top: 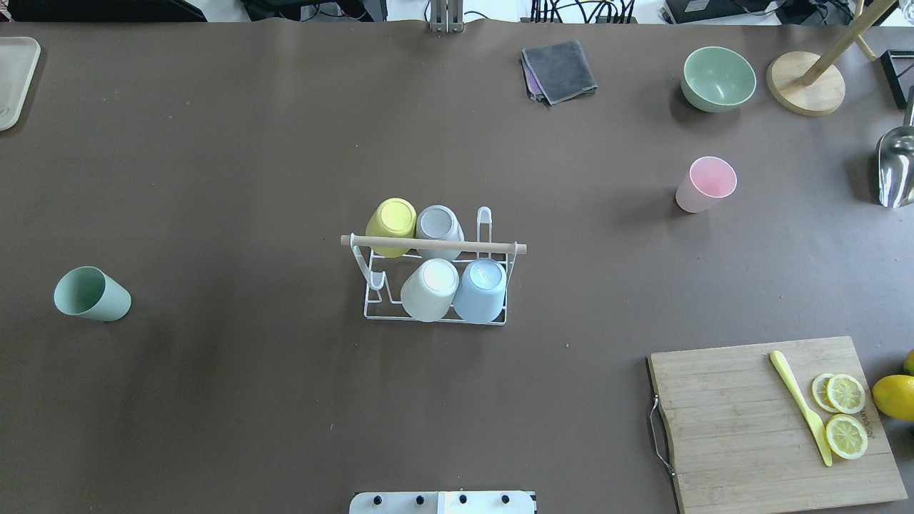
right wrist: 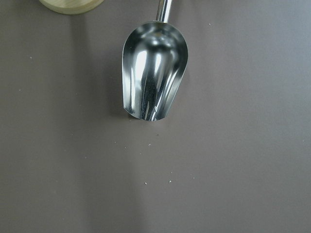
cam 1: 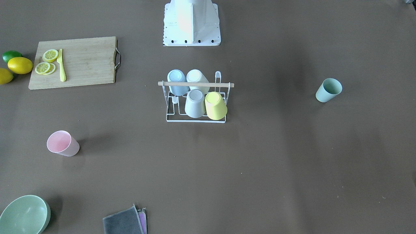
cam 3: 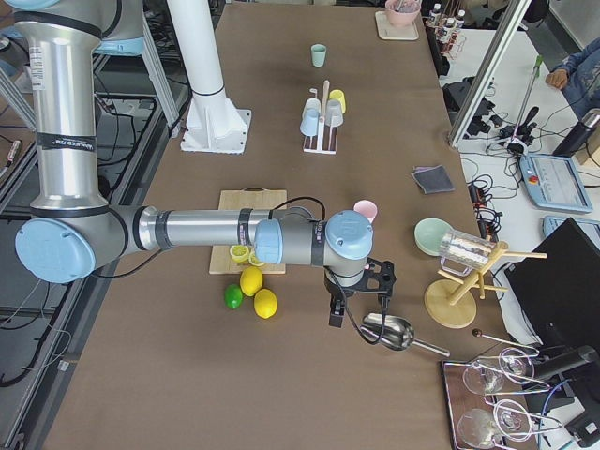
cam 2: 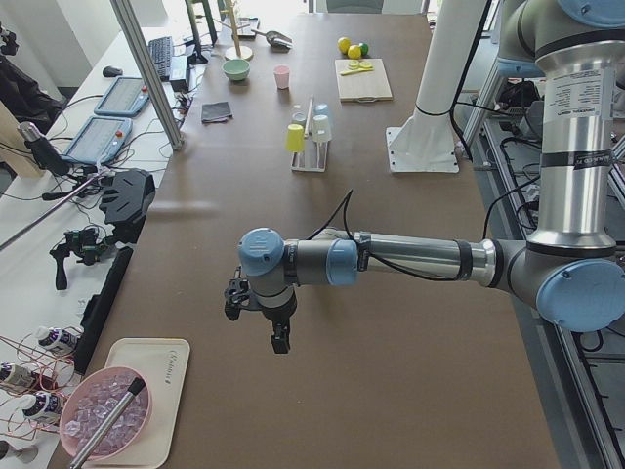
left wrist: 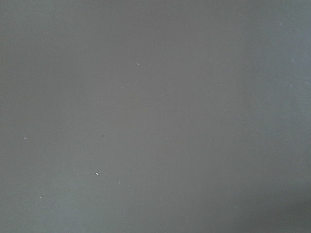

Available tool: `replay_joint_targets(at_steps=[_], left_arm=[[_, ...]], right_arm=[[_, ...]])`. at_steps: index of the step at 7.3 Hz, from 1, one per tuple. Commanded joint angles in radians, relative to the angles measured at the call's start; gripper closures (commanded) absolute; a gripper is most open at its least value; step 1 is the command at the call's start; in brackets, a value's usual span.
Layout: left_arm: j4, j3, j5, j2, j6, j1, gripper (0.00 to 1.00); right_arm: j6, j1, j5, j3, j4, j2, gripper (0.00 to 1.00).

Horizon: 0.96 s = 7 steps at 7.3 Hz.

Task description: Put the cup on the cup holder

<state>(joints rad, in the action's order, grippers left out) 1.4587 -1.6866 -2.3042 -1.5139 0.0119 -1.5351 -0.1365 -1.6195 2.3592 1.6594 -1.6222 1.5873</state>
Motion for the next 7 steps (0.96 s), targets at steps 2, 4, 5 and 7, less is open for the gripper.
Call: replay_joint_targets(at_steps=[2,4,5,7], left_arm=[[0.0,0.001,0.0,0.0,-0.003,0.0,0.02],[0.002,-0.001,0.0,0.0,-0.001,0.0,0.02],[0.002,-0.001,0.0,0.0,-0.003,0.0,0.02],[0.002,-0.001,0.002,0.0,-0.001,0.0,0.02]], right_arm=[[-0.003,0.001,0.006,0.011,0.001,0.016,0.0],[0.0,0.076,-0.021,0.008,-0.001,0.02,0.0],[0.0,0.091,-0.012,0.022,0.007,0.032,0.0],[-0.002,0.093,-0.014,0.043,0.007,0.02,0.0]])
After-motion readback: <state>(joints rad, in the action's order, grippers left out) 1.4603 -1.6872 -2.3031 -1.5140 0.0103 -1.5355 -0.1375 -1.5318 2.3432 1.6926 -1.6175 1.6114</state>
